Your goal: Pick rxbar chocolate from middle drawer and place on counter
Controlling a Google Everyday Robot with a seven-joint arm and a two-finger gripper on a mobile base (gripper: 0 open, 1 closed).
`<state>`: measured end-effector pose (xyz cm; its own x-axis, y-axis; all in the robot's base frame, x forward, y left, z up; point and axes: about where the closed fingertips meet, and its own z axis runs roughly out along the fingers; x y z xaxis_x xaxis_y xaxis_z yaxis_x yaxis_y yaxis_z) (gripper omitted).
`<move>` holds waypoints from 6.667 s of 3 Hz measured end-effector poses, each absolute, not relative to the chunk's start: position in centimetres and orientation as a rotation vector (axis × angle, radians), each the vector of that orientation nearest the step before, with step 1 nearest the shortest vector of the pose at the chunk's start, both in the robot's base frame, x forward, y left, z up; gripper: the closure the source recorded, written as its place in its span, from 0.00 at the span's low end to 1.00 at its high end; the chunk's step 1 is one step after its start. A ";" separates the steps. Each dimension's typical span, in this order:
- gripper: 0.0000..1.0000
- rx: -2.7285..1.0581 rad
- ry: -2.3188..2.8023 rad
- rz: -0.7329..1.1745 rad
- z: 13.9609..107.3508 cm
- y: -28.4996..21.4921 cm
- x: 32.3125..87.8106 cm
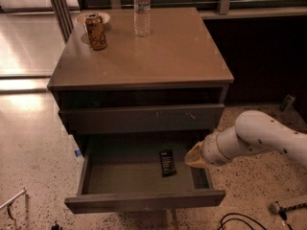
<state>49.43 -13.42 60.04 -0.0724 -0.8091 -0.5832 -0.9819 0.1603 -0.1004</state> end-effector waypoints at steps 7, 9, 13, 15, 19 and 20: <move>0.73 -1.693 1.735 0.318 46.4 -8.8 56.1; 0.27 -1.740 1.748 0.285 44.7 -8.9 55.9; 0.39 -1.497 1.833 0.490 39.4 -10.4 60.8; 0.00 -1.409 1.864 0.586 37.3 -10.0 63.1; 0.09 -1.437 1.912 0.679 33.6 -7.6 62.9; 0.28 -1.438 1.912 0.678 33.9 -7.6 62.9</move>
Offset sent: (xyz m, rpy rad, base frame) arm 0.0062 0.0020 -0.0391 -0.0069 -0.1232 0.0038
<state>62.85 -7.64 33.91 -0.1938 -0.6312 -0.7511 -0.9634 0.2671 0.0241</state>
